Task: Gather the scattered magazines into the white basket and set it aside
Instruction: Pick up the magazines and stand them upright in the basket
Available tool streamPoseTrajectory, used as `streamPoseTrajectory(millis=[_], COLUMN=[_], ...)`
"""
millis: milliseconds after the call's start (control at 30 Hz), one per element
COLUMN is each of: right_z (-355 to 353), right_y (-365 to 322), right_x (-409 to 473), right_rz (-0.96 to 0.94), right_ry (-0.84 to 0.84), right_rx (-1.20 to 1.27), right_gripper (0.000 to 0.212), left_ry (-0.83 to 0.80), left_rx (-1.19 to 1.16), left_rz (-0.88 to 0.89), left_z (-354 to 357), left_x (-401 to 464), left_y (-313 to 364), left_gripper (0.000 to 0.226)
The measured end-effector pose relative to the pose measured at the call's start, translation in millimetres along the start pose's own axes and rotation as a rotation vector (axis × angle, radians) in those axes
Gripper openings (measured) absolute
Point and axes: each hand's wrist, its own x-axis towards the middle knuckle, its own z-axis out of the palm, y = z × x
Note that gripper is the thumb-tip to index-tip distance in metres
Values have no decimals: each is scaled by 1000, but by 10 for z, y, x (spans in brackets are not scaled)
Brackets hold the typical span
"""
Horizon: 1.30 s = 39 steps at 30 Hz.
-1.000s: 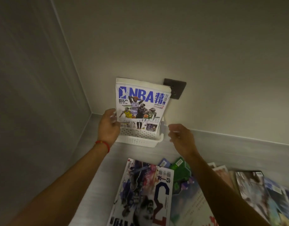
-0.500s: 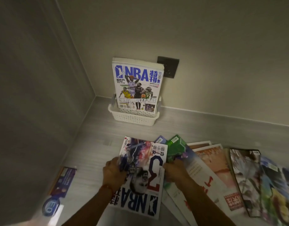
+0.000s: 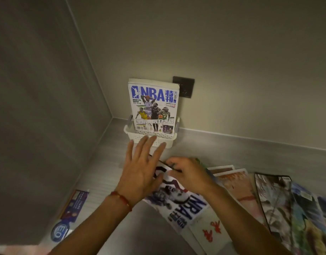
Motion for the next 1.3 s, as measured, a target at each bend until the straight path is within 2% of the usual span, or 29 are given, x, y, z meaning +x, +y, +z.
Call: streamPoseTrajectory(millis=[67, 100, 167, 233, 300, 367, 400, 433, 467, 500, 567, 600, 667, 733, 833, 933, 1000, 1100, 1300], right_z=[-211, -297, -426, -535, -625, -621, -582, -522, -446, -372, -270, -275, -357, -483, -624, -735, -819, -898, -851], right_y=[-204, -278, -337, -263, -105, 119, 238, 315, 357, 367, 343, 308, 219, 46, -238, -489, -599, -574, -257], right_x=[44, 59, 64, 32, -57, -174, -219, -243, -247, -234, -179, -141, -25, 154, 507, 899, 1161, 1501, 1893], right_rz=[-36, -33, -61, -126, -115, 65, 220, 388, 527, 586, 459, 360, 225, 126, 23, -75, -74, -27, 163], right_ry=[28, 53, 153, 400, 754, 1037, 1065, 985, 831, 667, 483, 480, 510, 505, 515, 584, 600, 591, 593], right_rx=[-11, -17, -95, -203, -155, -51, 20, 156, 337, 530, 761, 728, 541, 367, 240, 127, 43, -152, -80], right_gripper=[20, 22, 22, 22, 24, 34, 45, 58, 68, 69, 43, 26, 16, 15, 20, 24, 27, 30, 25], left_ry=[-216, -345, -457, -389, -284, -242, -222, -208, -203, -211, -249, -264, -265, -215, 1, 165, 173, 147, 89], left_rx=[170, 175, -12, -184, -274, -535, -728, -918, -1076, -1188, -1323, -1350, -1340, -1304, -1291, -1131, -1045, -1073, -1093], left_rz=[110, 75, -49, -128, -228, -427, -529, -610, -653, -662, -626, -612, -620, -634, -591, -555, -544, -604, -727], left_z=[-225, -288, -355, -349, -317, -270, -251, -239, -223, -201, -139, -107, -45, -18, -92, -251, -319, -265, 109], left_x=[215, 294, 381, 380, 340, 282, 249, 213, 182, 149, 85, 65, 88, 199, 525, 919, 1121, 1338, 1554], left_y=[22, 22, -6, -49, -155, -309, -380, -440, -500, -554, -636, -675, -771, -896, -1117, -1422, -1646, -1874, -2032], left_gripper=[63, 53, 40, 37, 32, 20, 17, 17, 18, 19, 24, 27, 32, 30, 19, 19, 23, 26, 21])
